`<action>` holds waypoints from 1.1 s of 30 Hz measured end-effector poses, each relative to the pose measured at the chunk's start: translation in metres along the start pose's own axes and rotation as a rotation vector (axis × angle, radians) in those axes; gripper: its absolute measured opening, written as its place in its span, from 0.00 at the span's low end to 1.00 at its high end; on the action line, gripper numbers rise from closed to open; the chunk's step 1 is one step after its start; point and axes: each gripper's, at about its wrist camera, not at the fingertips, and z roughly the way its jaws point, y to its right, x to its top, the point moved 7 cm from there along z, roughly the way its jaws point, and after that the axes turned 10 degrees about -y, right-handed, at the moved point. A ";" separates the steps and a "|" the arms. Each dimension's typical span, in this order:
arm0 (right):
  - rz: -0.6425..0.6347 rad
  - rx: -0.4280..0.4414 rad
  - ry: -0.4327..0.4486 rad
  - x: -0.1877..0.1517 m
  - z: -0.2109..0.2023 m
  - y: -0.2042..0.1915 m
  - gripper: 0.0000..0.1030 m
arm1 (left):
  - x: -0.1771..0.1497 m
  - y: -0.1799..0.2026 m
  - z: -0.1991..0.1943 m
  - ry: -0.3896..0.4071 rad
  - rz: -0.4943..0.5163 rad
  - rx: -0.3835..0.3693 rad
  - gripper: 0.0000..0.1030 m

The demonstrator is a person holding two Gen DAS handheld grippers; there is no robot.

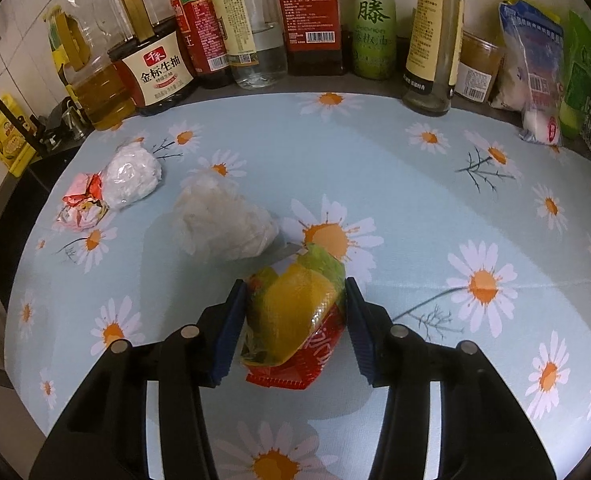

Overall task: Collect trash
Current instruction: 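Grasp the pink-red crumpled paper with the left gripper while the right gripper holds the snack bag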

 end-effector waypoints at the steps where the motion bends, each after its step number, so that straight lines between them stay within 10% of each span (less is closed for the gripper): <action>1: 0.001 0.004 -0.001 -0.001 -0.001 0.000 0.47 | 0.003 -0.001 0.002 -0.001 0.000 0.005 0.75; 33: -0.011 0.143 0.121 -0.068 -0.072 -0.048 0.47 | 0.103 -0.004 0.057 -0.039 0.213 0.148 0.68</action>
